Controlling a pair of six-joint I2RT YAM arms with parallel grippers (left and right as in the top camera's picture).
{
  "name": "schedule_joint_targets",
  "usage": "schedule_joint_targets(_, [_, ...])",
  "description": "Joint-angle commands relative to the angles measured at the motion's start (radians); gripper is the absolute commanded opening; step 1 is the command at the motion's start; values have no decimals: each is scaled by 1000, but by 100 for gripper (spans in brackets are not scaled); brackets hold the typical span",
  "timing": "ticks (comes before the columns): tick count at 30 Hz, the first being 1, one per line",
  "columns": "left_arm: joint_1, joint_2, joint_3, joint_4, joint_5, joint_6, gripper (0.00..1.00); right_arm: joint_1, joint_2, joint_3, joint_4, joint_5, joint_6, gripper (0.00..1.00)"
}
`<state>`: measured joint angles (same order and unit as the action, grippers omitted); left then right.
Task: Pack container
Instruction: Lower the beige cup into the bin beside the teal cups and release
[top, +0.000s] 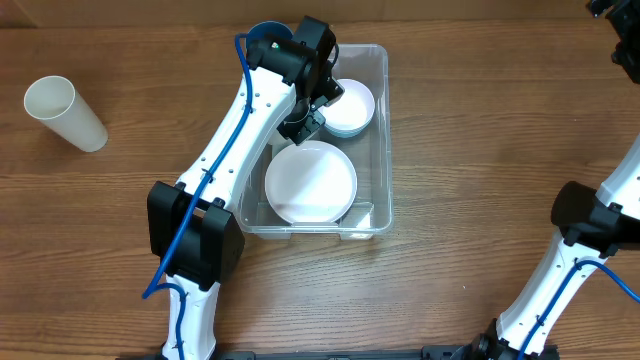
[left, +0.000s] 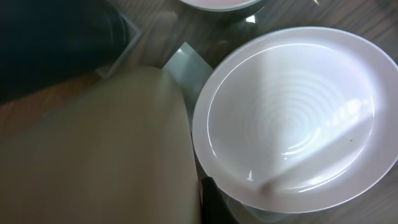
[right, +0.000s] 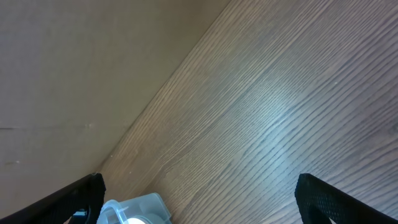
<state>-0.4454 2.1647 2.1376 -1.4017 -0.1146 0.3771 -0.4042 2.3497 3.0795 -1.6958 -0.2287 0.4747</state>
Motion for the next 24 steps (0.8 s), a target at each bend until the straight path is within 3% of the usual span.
schedule_joint_targets(1, [4,2,-15,8,-53,20,4,1,-16,3,3,2,5,100])
schedule_joint_targets(2, [5,2,-15,8,-53,19,4,1,-16,3,3,2,5,100])
schedule_joint_targets(3, [5,2,-15,8,-53,19,18,1,-16,3,3,2,5,100])
schedule_joint_targets(5, [6,2,-15,8,-53,19,31,1,-16,3,3,2,5,100])
schedule_joint_targets(8, [8,2,-15,9,-53,19,40,1,-16,3,3,2,5,100])
schedule_joint_targets(12, [8,2,-15,40,-117,-3,39,1,-16,3,3,2,5,100])
schedule_joint_targets(17, [6,-1,4,111,-224,-42,64,1,-16,3,3,2,5,100])
schedule_joint_targets(21, [3,-1,141,104,-227,-122,61,1,-16,3,3,2,5,100])
schedule_joint_targets(24, [-27,-2,322,31,-144,-158,59,1,-16,3,3,2,5,100])
